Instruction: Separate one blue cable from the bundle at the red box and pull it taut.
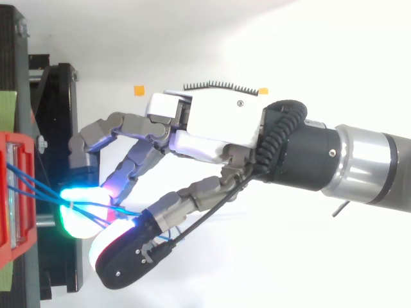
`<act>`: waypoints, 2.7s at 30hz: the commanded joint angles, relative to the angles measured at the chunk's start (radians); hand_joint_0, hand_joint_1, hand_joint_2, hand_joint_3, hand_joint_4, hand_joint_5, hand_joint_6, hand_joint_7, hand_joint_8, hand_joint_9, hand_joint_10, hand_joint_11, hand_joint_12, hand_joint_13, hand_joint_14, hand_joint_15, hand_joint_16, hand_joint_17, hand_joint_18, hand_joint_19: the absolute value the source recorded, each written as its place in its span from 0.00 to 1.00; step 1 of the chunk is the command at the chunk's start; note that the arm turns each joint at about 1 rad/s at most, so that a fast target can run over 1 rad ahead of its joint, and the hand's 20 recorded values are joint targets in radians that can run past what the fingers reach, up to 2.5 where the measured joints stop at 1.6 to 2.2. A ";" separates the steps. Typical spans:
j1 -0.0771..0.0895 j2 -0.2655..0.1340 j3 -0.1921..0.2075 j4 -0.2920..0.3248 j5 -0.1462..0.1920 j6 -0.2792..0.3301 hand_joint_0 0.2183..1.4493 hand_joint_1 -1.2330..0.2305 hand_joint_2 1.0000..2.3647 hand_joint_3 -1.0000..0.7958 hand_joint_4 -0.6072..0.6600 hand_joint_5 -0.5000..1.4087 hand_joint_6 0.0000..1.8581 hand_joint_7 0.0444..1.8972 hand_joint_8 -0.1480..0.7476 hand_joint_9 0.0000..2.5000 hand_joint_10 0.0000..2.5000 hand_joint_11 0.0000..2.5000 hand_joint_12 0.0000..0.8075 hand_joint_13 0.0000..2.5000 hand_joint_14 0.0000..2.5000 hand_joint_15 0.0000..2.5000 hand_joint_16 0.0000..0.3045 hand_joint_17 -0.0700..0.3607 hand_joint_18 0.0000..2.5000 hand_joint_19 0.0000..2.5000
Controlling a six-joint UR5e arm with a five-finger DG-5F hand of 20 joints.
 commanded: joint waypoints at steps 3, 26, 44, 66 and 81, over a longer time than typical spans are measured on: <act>0.000 0.000 0.000 -0.003 0.000 0.000 0.26 0.22 0.00 0.28 0.56 0.19 0.48 0.62 0.54 0.44 0.01 0.42 0.49 0.38 0.01 0.24 0.15 0.40 0.28 0.24; -0.001 0.000 0.000 -0.004 -0.001 0.002 0.47 0.20 0.00 0.28 0.44 0.17 0.48 0.70 0.52 0.42 0.01 0.43 0.48 0.37 0.01 0.24 0.15 0.40 0.28 0.25; -0.003 0.000 0.000 -0.004 -0.004 0.000 0.19 0.22 0.00 0.28 0.55 0.19 0.48 0.63 0.57 0.46 0.01 0.42 0.53 0.40 0.01 0.24 0.17 0.43 0.32 0.24; -0.001 0.000 0.000 -0.006 -0.004 0.000 0.37 0.25 0.01 0.39 0.51 0.17 0.48 0.67 0.52 0.42 0.01 0.42 0.50 0.38 0.01 0.25 0.16 0.42 0.30 0.27; 0.002 0.000 0.000 -0.012 0.000 0.000 0.41 0.19 0.00 0.28 0.48 0.18 0.48 0.67 0.52 0.43 0.01 0.43 0.48 0.38 0.01 0.24 0.15 0.41 0.30 0.26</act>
